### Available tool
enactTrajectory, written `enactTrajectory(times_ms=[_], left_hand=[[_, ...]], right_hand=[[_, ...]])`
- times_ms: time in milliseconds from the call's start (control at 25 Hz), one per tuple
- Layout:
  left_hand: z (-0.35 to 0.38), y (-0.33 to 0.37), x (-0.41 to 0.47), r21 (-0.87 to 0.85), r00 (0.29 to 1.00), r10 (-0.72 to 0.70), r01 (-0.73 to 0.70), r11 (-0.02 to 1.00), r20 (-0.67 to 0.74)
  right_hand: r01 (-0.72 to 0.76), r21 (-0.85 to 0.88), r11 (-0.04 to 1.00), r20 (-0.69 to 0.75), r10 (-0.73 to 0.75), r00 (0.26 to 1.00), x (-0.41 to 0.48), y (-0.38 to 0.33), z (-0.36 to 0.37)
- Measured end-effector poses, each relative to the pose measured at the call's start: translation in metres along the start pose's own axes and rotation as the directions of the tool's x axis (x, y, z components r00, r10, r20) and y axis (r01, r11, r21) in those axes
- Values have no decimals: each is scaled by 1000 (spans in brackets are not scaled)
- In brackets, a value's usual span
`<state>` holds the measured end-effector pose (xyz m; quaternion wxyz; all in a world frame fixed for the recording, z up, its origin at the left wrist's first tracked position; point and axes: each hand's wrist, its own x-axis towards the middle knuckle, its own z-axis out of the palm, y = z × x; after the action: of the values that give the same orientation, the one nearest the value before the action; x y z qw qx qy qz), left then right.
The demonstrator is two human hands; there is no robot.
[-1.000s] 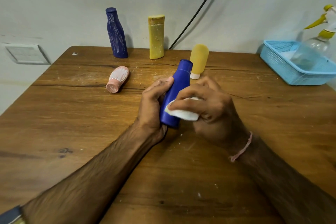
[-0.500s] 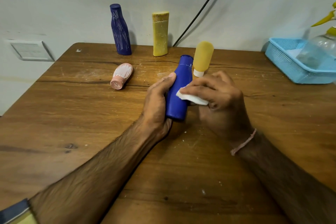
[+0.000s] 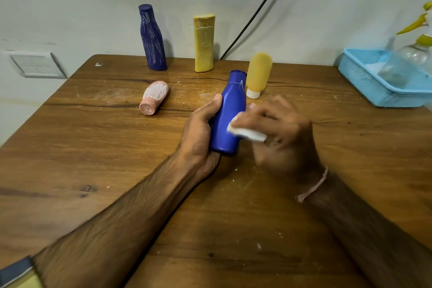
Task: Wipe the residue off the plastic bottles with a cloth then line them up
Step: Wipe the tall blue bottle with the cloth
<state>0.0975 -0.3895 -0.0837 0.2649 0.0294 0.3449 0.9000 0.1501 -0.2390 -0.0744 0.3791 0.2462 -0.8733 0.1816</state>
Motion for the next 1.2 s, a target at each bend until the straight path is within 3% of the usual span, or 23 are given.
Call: enactTrajectory(times_ms=[80, 120, 280, 440, 640, 720, 840, 1000, 1200], left_hand=[[-1, 2, 1, -1, 999, -49, 49, 999, 20], [-2, 2, 1, 4, 998, -53, 53, 999, 24], [1, 1, 0, 75, 1000, -12, 11, 997, 14], [-1, 2, 2, 104, 998, 6, -12, 995, 57], [6, -1, -4, 277, 994, 89, -105, 955, 70], [8, -2, -6, 291, 993, 91, -109, 951, 73], [5, -2, -5, 310, 988, 124, -146, 939, 89], [7, -5, -8, 392, 987, 123, -154, 907, 102], [5, -1, -7, 311, 991, 89, -116, 943, 99]], right_hand=[[138, 104, 985, 115, -150, 982, -5, -10, 0], [130, 100, 986, 114, -141, 983, -4, -10, 1], [-115, 3, 993, -129, 114, 985, 2, 0, -1], [27, 45, 999, -61, -24, 998, -2, -2, -3], [-208, -20, 978, -326, 190, 926, 10, 6, 4], [-205, -5, 979, -300, 194, 934, 6, 5, 3], [-85, 21, 996, -190, 88, 978, 0, 0, -2], [-187, -33, 982, -328, 166, 930, 12, 11, -5], [-59, 31, 998, -199, 64, 978, 0, 5, -2]])
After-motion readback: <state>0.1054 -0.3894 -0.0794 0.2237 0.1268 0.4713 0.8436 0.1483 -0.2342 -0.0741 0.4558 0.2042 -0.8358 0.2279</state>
